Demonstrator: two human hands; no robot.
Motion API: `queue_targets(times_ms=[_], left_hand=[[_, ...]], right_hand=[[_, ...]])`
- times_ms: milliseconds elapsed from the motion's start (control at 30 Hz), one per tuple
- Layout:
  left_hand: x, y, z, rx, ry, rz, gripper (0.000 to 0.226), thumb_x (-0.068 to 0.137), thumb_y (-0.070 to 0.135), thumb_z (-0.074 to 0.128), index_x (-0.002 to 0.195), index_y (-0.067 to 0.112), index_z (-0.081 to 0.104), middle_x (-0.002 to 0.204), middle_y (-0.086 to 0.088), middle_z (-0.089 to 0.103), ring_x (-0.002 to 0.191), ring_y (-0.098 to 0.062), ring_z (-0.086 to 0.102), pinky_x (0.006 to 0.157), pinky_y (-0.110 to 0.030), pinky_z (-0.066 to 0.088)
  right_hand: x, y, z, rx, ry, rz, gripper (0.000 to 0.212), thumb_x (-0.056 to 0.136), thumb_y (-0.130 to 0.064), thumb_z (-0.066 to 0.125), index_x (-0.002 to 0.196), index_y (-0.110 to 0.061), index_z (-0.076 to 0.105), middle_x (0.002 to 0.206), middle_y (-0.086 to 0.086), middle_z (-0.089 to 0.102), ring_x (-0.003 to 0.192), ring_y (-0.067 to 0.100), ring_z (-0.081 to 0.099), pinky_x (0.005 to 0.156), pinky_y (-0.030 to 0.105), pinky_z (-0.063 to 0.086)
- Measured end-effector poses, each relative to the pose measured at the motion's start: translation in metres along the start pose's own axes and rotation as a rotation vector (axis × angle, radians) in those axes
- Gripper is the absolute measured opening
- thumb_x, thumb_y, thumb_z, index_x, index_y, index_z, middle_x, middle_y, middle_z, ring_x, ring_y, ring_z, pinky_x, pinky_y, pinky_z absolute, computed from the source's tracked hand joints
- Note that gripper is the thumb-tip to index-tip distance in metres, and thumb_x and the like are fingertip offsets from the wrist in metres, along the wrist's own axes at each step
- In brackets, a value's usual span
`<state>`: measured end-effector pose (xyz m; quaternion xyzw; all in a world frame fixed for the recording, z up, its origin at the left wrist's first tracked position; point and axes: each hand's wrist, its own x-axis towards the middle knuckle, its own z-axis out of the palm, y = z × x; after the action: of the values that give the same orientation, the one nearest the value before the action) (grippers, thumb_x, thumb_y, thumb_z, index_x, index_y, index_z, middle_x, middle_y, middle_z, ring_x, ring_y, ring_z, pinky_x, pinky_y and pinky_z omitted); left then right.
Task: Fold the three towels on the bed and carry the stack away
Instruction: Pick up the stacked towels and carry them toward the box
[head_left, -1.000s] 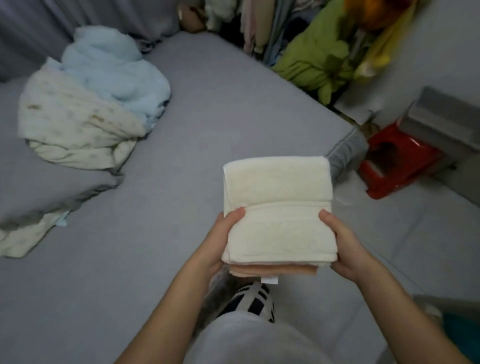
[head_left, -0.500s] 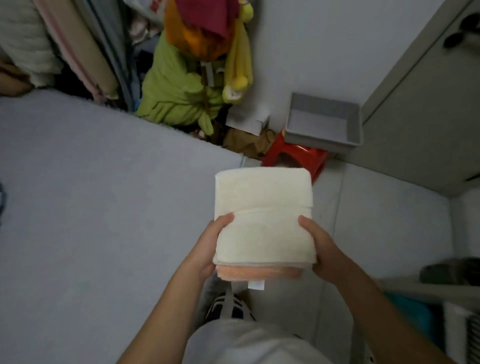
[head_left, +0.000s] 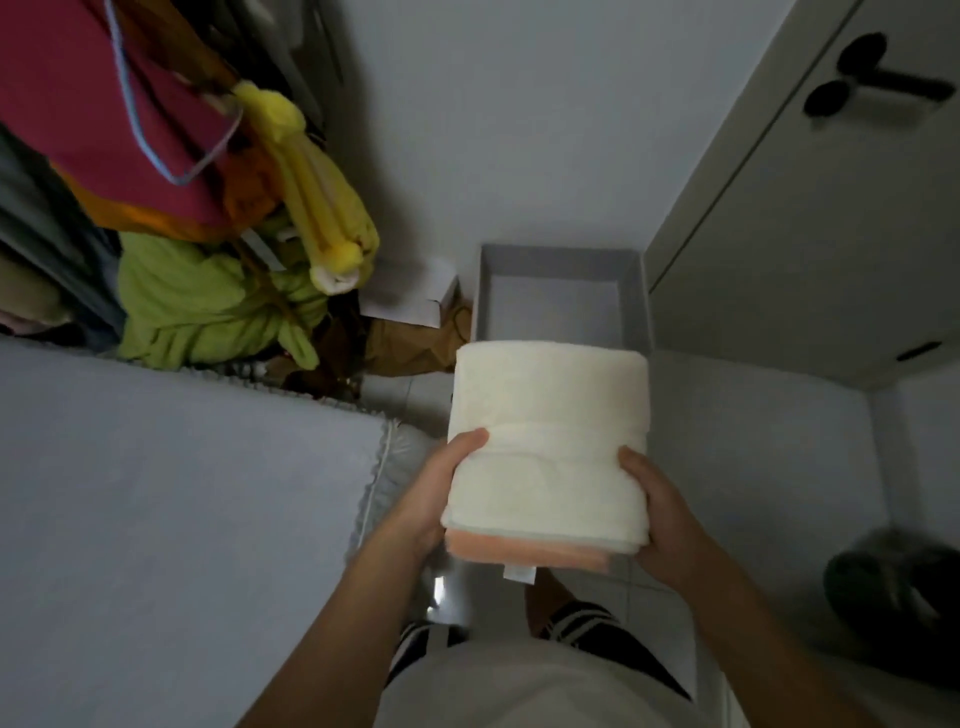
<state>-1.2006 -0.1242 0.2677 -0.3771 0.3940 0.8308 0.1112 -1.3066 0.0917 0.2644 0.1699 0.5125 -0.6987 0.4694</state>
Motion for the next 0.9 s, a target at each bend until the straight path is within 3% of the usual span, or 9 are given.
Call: queue_targets(times_ms=[133,300,433,533,633,767,833,900], left_hand=[[0.059,0.04,0.036,-0.057,0.061,-0.025,0.05,0.087,0.035,0.065,0.13,0.012,0.057,0.121,-0.021,0.068,0.112,-0.04,0.065,0.095,-0.053,0.053],[0.124,0.094,0.063,-0.087,0.07,-0.016,0.045,0.087,0.03,0.059,0.128,0.012,0.057,0.114,-0.018,0.072,0.1,-0.036,0.071,0.074,-0.043,0.058],[0.183,0.139,0.076,-0.021,0.118,-0.059,0.051,0.071,0.03,0.059,0.117,0.01,0.062,0.128,-0.029,0.061,0.115,-0.047,0.059,0.097,-0.058,0.047],[0.236,0.171,0.079,0.009,0.127,-0.13,0.054,0.076,0.032,0.06,0.125,0.011,0.06,0.128,-0.026,0.061,0.119,-0.047,0.057,0.104,-0.063,0.041],[0.292,0.196,0.074,0.048,0.149,-0.101,0.044,0.087,0.032,0.056,0.127,0.016,0.058,0.116,-0.017,0.067,0.104,-0.037,0.065,0.082,-0.048,0.055],[0.37,0.201,0.057,0.091,0.143,-0.117,0.023,0.089,0.034,0.056,0.11,0.025,0.059,0.086,-0.005,0.078,0.072,-0.021,0.075,0.053,-0.034,0.058],[0.414,0.189,0.042,0.134,0.149,-0.101,0.031,0.086,0.037,0.058,0.114,0.024,0.058,0.088,-0.002,0.078,0.079,-0.022,0.075,0.058,-0.036,0.06],[0.446,0.177,0.031,0.242,0.181,-0.116,0.044,0.082,0.04,0.058,0.123,0.025,0.055,0.106,-0.006,0.073,0.095,-0.028,0.07,0.074,-0.043,0.058]], right_hand=[[0.049,-0.08,-0.01,-0.029,-0.001,0.032,0.049,0.082,-0.041,0.061,0.12,-0.01,0.064,0.112,0.015,0.073,0.095,0.028,0.073,0.066,0.034,0.059],[0.108,-0.155,-0.011,-0.086,0.004,0.066,0.053,0.08,-0.044,0.059,0.121,-0.011,0.064,0.113,0.014,0.073,0.095,0.024,0.072,0.07,0.031,0.059],[0.158,-0.203,-0.006,-0.109,0.042,0.024,0.052,0.08,-0.043,0.057,0.121,-0.012,0.063,0.112,0.013,0.073,0.094,0.026,0.071,0.079,0.037,0.059],[0.202,-0.235,-0.005,-0.095,0.057,-0.015,0.047,0.083,-0.039,0.054,0.122,-0.014,0.063,0.112,0.011,0.074,0.096,0.025,0.072,0.076,0.037,0.06],[0.255,-0.257,-0.008,-0.111,0.069,-0.006,0.044,0.085,-0.041,0.055,0.12,-0.017,0.064,0.112,0.009,0.074,0.096,0.025,0.072,0.072,0.037,0.06],[0.338,-0.262,-0.029,-0.117,0.116,0.015,0.049,0.08,-0.042,0.063,0.121,-0.018,0.063,0.113,0.009,0.074,0.095,0.025,0.072,0.067,0.035,0.059],[0.385,-0.249,-0.05,-0.107,0.118,0.017,0.048,0.081,-0.041,0.064,0.124,-0.02,0.061,0.115,0.007,0.073,0.098,0.024,0.072,0.07,0.034,0.059],[0.416,-0.233,-0.065,-0.174,0.131,0.035,0.042,0.087,-0.039,0.061,0.125,-0.022,0.059,0.116,0.005,0.072,0.101,0.023,0.07,0.074,0.035,0.059]])
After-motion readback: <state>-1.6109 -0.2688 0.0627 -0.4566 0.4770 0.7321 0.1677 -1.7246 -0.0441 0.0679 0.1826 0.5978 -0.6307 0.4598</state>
